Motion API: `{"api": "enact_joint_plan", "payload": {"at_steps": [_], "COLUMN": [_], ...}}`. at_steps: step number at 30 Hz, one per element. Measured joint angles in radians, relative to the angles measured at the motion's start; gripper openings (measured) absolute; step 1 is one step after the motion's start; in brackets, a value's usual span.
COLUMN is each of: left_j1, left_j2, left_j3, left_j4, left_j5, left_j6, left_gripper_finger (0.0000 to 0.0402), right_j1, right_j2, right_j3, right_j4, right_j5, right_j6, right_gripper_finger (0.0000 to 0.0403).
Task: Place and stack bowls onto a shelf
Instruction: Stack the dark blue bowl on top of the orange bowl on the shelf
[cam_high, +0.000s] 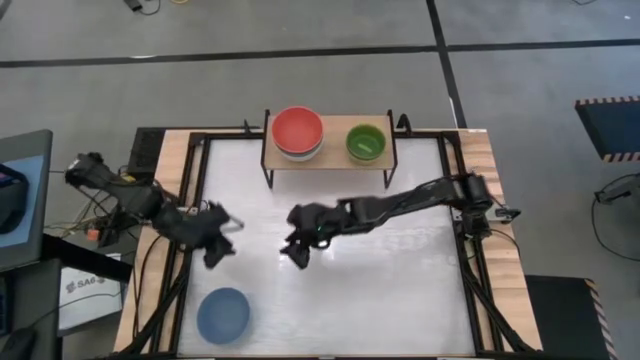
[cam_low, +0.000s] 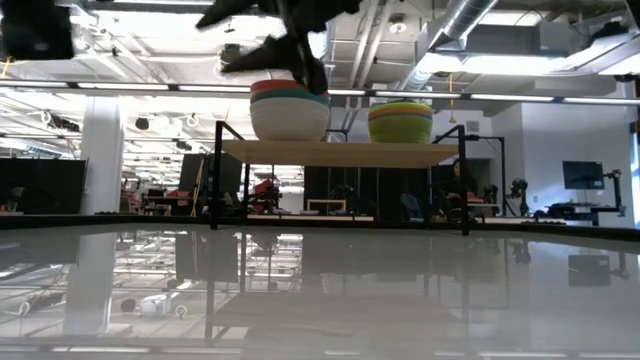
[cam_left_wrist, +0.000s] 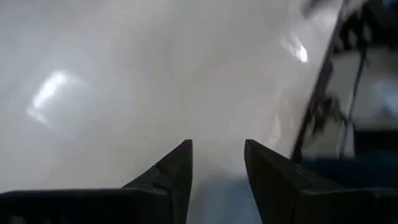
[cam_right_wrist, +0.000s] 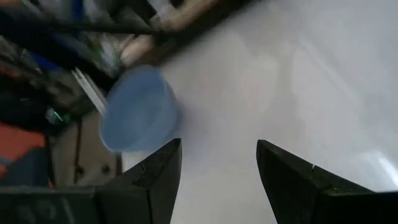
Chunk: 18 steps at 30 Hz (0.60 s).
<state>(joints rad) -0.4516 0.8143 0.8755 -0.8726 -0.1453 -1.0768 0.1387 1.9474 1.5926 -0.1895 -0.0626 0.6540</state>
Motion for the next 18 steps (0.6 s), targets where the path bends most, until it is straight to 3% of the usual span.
{"api": "enact_joint_plan", "payload": {"at_steps": [5,11,18], "left_j1": [-0.155,-0.238,-0.295], "left_j2": [0.049,0.048,0.038], "left_j3": [-0.032,-0.032,-0.032], "left_j4": [-0.006,-0.095,-0.146], "left_j5": [0.085,0.167,0.159], "left_j6": [-0.055,-0.008,0.029], "left_gripper_finger": [0.0117,0.0116,0.0116], "right_j1": [0.049,0.089,0.12], "right_j2": [0.161,0.374,0.645], "right_j3": [0.116,0.318,0.659], "right_j4": [-0.018,0.138,0.0], "right_j5": [0.012,0.037,0.054], "right_j6": [0.069,0.169,0.196], "right_gripper_finger": [0.0232,0.0232,0.0232]}}
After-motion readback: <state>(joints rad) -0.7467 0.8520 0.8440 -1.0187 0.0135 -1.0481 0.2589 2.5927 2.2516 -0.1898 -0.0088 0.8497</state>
